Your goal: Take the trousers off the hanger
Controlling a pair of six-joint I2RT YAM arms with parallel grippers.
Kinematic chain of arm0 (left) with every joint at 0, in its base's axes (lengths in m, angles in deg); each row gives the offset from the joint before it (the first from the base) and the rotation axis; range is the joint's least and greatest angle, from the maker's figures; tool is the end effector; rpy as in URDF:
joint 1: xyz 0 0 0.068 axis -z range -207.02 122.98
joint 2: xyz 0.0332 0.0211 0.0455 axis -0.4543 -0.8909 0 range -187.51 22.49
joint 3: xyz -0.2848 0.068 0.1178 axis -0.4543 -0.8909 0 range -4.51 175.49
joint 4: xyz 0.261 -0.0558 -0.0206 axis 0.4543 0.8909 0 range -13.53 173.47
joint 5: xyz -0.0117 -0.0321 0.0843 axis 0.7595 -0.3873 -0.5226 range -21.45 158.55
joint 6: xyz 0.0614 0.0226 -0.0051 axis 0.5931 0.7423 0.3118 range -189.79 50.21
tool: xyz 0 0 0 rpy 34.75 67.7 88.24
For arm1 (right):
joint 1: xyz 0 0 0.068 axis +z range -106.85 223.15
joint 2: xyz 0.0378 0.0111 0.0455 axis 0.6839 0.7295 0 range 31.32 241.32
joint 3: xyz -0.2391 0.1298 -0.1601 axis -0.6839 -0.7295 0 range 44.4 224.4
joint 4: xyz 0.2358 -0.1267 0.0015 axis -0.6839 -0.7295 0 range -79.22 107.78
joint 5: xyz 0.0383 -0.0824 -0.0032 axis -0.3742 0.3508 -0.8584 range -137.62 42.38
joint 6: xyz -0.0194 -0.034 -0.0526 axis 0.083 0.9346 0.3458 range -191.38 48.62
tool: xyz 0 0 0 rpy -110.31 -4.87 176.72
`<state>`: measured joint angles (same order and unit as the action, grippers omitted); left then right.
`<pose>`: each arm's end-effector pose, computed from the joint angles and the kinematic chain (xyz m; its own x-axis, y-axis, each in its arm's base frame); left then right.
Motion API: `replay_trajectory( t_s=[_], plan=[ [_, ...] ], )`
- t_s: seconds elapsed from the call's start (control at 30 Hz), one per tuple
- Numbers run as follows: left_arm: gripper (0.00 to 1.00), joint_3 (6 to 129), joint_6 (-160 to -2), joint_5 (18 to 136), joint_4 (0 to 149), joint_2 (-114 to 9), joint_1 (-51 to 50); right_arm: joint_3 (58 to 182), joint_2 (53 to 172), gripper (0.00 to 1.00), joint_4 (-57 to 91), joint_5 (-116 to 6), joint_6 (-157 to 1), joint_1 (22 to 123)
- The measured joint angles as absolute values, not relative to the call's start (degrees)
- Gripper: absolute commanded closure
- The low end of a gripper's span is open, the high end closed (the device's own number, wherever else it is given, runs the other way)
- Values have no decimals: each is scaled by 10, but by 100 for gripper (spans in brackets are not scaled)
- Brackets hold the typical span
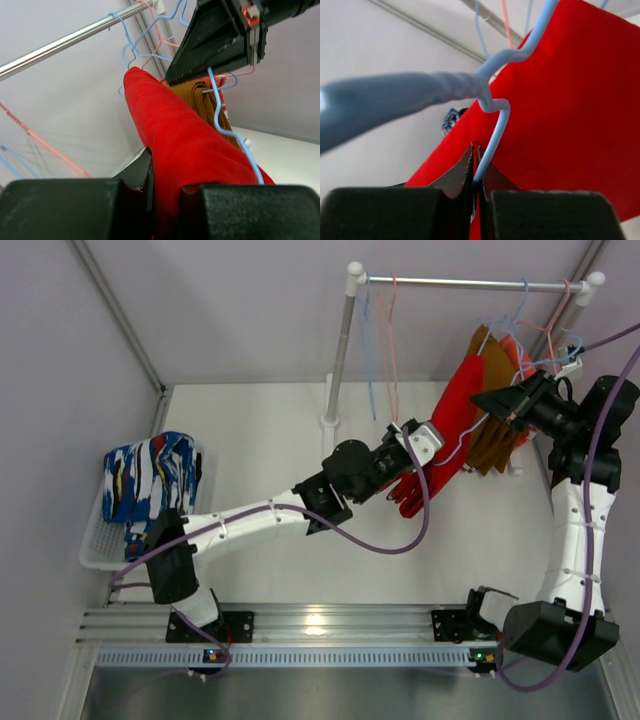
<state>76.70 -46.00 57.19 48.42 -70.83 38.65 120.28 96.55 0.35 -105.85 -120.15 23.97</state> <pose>0.1808 -0.3751 0.4611 0.4324 0.0036 -0.9017 0.7004 0.6285 0.3383 0.2294 -0.0333 0.4868 -0.5432 0.6081 -0.5789 -0.3277 0.4813 0.8130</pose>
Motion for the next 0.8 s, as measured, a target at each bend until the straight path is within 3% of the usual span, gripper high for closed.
replay_trajectory(
  t_s=[0.37, 0.8],
  plan=[
    [100, 911, -451, 591, 507, -767, 386, 1201, 958, 100, -134, -986, -1008, 235],
    [100, 1171, -441, 617, 503, -783, 386, 1137, 954, 100, -153, -931, -901, 232]
  ],
)
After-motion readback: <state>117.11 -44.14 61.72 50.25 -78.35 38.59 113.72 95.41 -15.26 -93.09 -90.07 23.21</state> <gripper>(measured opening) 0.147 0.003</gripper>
